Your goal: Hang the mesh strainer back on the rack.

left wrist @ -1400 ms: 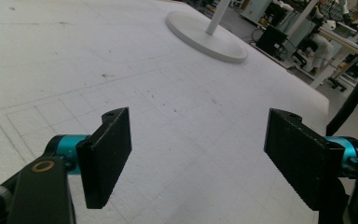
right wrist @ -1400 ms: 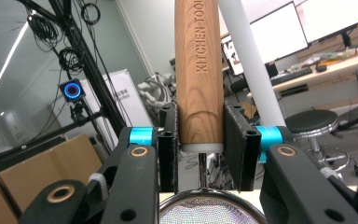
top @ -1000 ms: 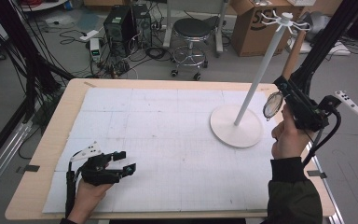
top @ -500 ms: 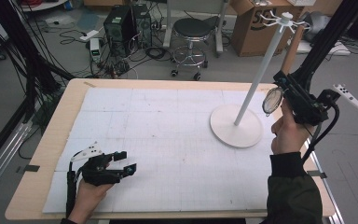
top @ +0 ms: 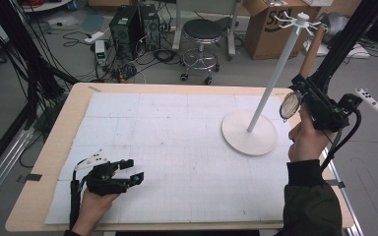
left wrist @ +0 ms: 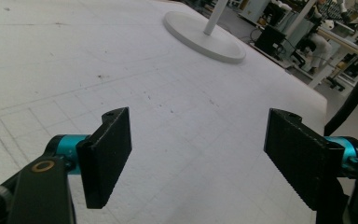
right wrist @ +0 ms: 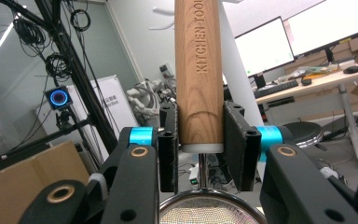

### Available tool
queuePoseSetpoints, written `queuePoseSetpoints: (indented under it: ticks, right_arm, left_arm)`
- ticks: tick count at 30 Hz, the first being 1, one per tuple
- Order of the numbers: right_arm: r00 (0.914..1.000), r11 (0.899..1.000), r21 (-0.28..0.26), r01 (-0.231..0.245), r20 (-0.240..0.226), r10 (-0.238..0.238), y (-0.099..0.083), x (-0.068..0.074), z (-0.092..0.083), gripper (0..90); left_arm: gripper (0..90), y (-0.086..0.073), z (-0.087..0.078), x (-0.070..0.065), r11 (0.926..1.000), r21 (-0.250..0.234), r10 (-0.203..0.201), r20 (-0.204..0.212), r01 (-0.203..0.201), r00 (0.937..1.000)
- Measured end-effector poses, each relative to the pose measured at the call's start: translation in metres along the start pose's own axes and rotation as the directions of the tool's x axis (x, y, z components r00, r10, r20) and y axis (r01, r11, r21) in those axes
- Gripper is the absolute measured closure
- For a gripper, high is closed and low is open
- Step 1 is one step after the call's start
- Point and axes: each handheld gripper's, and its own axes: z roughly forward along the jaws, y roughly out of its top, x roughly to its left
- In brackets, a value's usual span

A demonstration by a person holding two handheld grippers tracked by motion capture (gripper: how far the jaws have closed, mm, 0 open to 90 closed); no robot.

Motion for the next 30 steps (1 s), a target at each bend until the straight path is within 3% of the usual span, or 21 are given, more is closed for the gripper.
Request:
queuePoseSetpoints:
  ticks: [8,30]
  right_arm:
    - [0.9999,1.000,-0.028,-0.011,0.009,0.012,0.004,-0.005,-0.005,69.3]
    - [0.9999,1.000,0.028,-0.008,0.007,0.008,-0.002,-0.003,0.006,69.3]
  left_arm:
    - [23.8,0.000,0.000,0.000,1.0000,0.000,0.000,0.001,0.000,1.0000]
    - [23.8,0.000,0.000,0.000,1.0000,-0.001,-0.001,-0.001,0.001,1.0000]
